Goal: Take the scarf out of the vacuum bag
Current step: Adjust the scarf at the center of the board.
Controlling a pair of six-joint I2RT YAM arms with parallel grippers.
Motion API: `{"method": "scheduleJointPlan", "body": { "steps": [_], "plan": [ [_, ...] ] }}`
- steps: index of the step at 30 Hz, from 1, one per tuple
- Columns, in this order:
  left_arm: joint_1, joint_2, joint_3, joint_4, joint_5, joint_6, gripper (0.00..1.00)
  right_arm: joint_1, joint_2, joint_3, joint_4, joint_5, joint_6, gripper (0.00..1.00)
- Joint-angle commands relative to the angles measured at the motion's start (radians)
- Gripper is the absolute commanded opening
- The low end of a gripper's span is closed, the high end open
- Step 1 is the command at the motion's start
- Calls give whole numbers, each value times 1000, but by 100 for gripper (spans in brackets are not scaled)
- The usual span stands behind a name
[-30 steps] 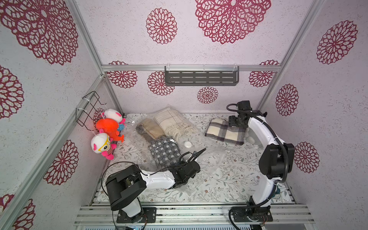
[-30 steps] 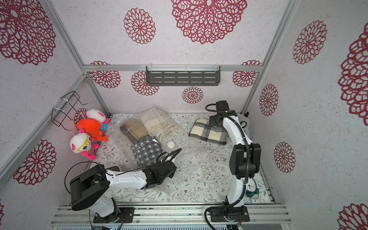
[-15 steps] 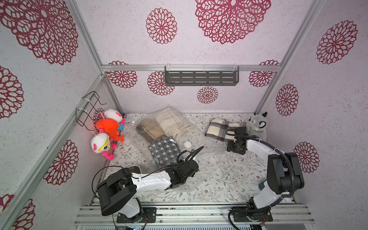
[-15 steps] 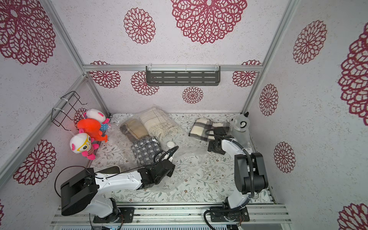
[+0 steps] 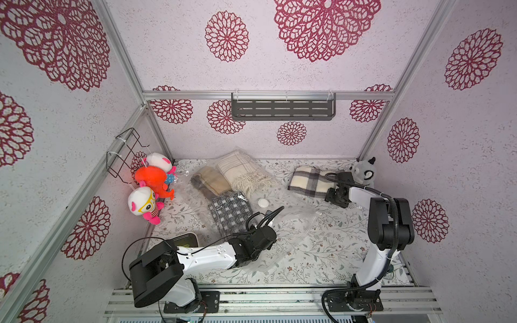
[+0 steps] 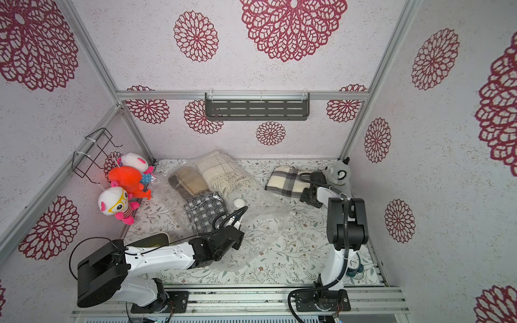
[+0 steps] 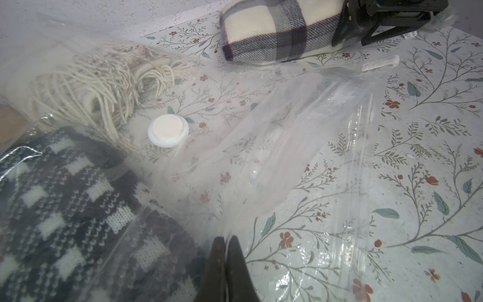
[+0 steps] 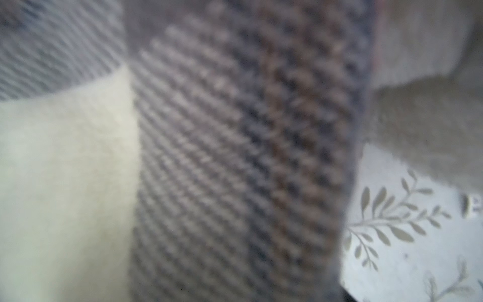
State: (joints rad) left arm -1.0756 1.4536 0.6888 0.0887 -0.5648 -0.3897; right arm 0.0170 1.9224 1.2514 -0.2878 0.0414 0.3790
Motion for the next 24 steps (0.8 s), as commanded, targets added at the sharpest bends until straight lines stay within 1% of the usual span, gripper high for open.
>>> {"method": "scheduleJointPlan", "body": {
  "steps": [1,7,14,18,24],
  "plan": [
    [-5,-13,-12,-14,-29,-15,0,8,42,64,24,1,17,61],
    [-6,-16,-5,-18,-21,-16,0,9,95,104,55,39,42,61],
    [-5,0,0,-13,-16,-17,0,9,184,265,2,83,39,62],
    [-5,5,11,-15,-19,-15,0,9,240,372,-40,86,38,63],
    [-6,10,24,-6,-9,-11,0,11,319,469,-54,87,34,64]
  ]
}}
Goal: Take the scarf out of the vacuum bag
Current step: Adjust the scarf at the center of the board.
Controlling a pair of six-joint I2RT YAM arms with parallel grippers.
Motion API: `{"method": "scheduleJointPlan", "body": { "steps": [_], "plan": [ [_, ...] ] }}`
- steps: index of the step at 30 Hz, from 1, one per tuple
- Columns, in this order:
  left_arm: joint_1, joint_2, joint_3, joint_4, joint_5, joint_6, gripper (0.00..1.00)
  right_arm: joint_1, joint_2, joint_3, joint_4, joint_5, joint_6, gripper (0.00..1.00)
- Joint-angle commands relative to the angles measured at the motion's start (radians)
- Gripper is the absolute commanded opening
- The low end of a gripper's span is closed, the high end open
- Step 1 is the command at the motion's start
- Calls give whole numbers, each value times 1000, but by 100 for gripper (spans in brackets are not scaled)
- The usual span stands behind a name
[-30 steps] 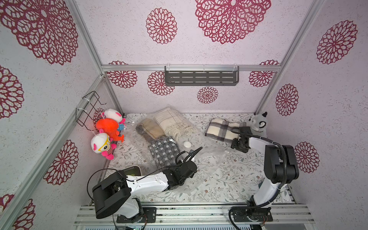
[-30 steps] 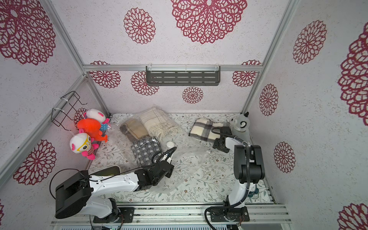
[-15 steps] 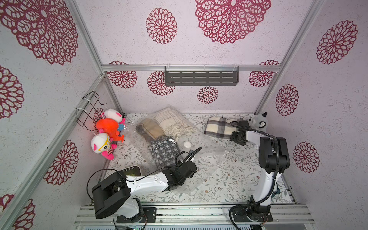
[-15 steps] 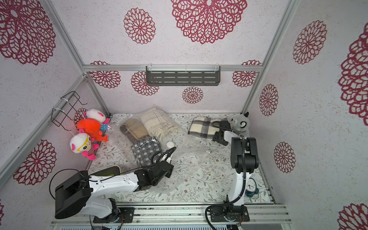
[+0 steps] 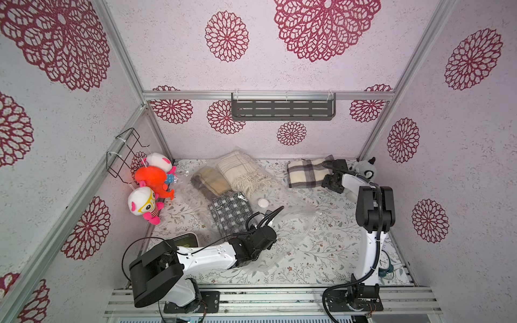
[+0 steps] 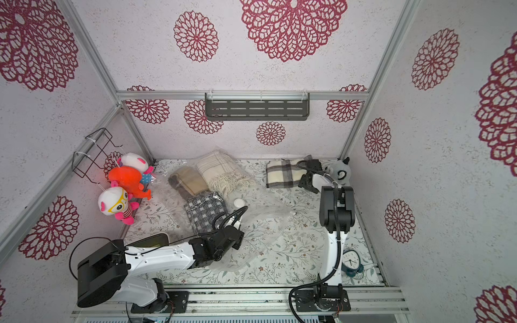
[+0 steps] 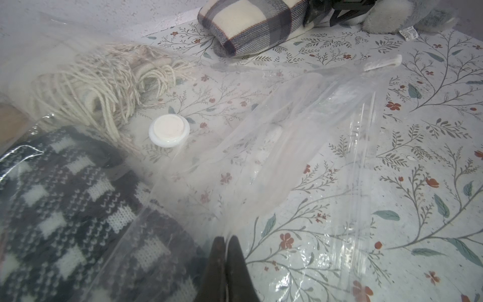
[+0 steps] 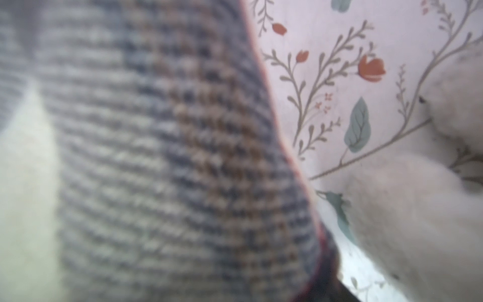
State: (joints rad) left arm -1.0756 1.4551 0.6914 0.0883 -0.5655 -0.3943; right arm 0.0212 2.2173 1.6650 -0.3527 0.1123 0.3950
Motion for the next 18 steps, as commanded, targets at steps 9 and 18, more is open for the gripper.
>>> {"method": "scheduleJointPlan", "body": {
  "steps": [9,18],
  "plan": [
    [-6,33,44,-14,-13,-8,0,9,71,120,19,26,7,66],
    [-7,26,75,-36,-38,-19,0,57,-238,-170,132,36,11,72]
  ]
}}
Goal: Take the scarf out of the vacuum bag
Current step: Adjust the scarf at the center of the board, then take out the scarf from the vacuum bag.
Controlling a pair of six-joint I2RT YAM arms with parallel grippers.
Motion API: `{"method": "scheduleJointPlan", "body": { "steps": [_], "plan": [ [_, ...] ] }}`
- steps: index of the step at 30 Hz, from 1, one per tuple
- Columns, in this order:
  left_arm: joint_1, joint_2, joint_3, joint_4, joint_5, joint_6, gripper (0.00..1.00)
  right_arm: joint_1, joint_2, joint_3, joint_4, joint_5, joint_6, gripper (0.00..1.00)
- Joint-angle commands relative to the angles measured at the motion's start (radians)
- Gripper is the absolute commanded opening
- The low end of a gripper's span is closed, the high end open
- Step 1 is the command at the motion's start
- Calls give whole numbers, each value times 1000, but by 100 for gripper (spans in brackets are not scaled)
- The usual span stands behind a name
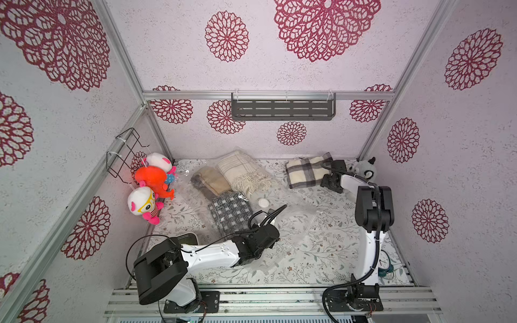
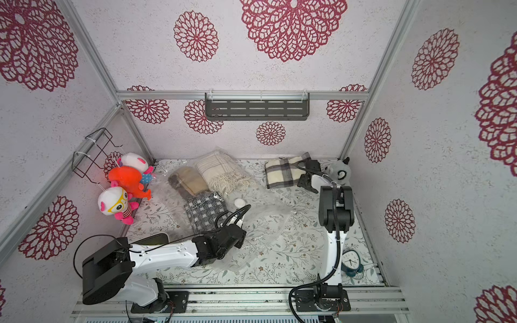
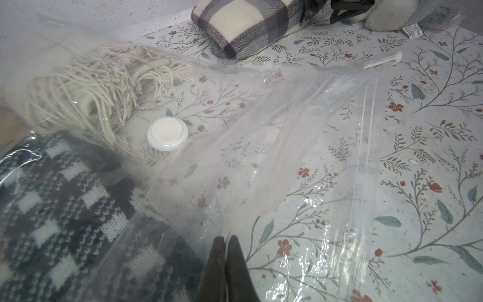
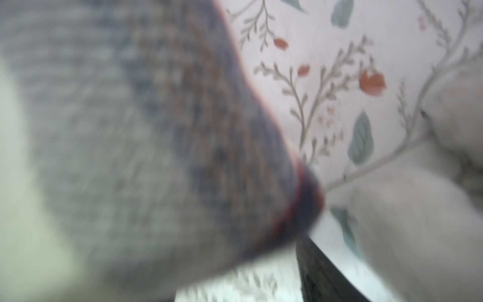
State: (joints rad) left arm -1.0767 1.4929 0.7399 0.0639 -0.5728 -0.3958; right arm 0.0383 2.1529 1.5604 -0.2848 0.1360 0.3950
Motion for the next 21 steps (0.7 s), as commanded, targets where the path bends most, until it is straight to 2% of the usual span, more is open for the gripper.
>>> {"method": "scheduleJointPlan", "body": {
  "steps": [1,7,12,15,18,20,21],
  "plan": [
    [-6,-22,30,-17,-41,-22,0,50,-226,-112,77,17,10,73],
    [-5,-50,76,-33,-17,-19,0,158,-627,-399,134,37,13,75],
    [7,-60,152,-118,-43,-21,0,190,-1025,-721,217,-134,90,77],
    [12,-32,197,-148,-33,-30,0,260,-1258,-885,189,-169,145,89],
    [15,18,254,-161,-24,-32,0,297,-1385,-1005,175,-256,182,90],
    [15,49,295,-176,-36,-30,0,303,-1415,-1057,175,-304,202,99],
    [17,59,307,-174,-38,-29,0,306,-1417,-1075,185,-332,205,99]
  ]
}}
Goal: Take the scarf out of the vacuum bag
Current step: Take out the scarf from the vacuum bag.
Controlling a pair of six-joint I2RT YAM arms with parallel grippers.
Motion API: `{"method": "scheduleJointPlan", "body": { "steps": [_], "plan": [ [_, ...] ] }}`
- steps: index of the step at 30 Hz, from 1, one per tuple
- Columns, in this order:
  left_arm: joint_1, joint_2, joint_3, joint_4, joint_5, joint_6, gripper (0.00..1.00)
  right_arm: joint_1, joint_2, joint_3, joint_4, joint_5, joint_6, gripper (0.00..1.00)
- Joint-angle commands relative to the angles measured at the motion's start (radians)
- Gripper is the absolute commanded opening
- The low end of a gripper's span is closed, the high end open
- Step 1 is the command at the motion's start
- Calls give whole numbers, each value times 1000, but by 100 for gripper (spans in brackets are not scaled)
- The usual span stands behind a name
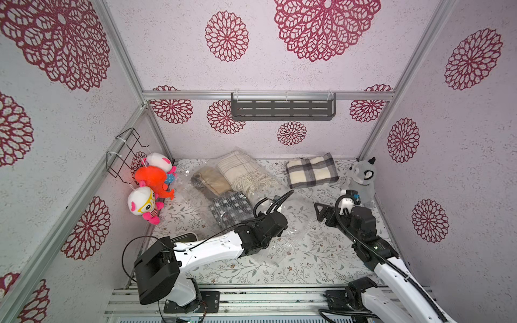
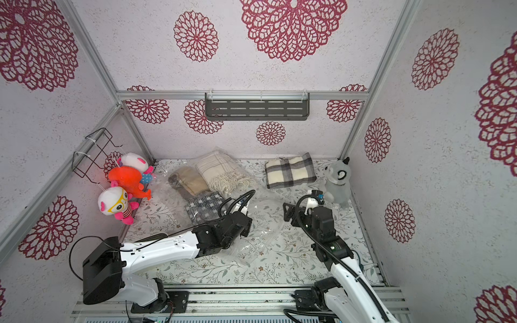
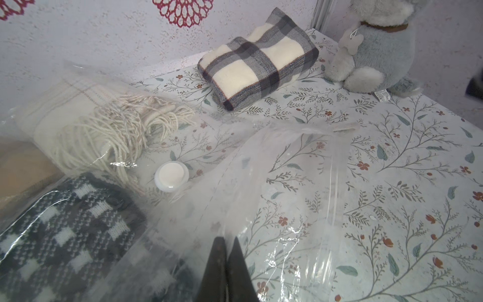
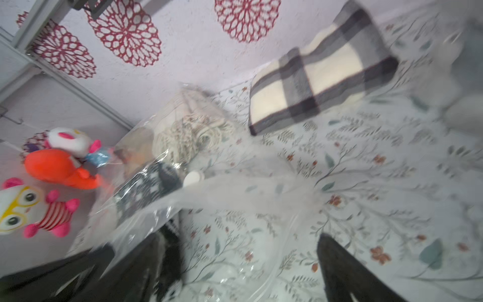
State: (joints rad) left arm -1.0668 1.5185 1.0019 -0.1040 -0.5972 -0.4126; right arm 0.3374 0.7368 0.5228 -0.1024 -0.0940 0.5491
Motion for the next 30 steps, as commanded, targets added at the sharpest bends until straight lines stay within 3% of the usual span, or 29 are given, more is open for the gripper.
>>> {"method": "scheduleJointPlan", "body": {
  "steps": [1,7,14,19,26,30],
  "plan": [
    [11,43,58,-9,-14,-12,0,10,5,-62,39,-147,52,99],
    [39,72,88,4,-17,-28,0,103,90,-173,231,-224,103,99],
    [40,100,137,33,16,-22,0,245,269,-258,567,-178,174,99],
    [33,109,173,8,25,-16,0,354,353,-253,688,-34,204,98],
    [33,132,192,-9,-11,-7,0,429,471,-199,721,-10,219,95],
    [31,113,188,13,18,-6,0,442,601,-174,863,-74,248,92]
  ]
}}
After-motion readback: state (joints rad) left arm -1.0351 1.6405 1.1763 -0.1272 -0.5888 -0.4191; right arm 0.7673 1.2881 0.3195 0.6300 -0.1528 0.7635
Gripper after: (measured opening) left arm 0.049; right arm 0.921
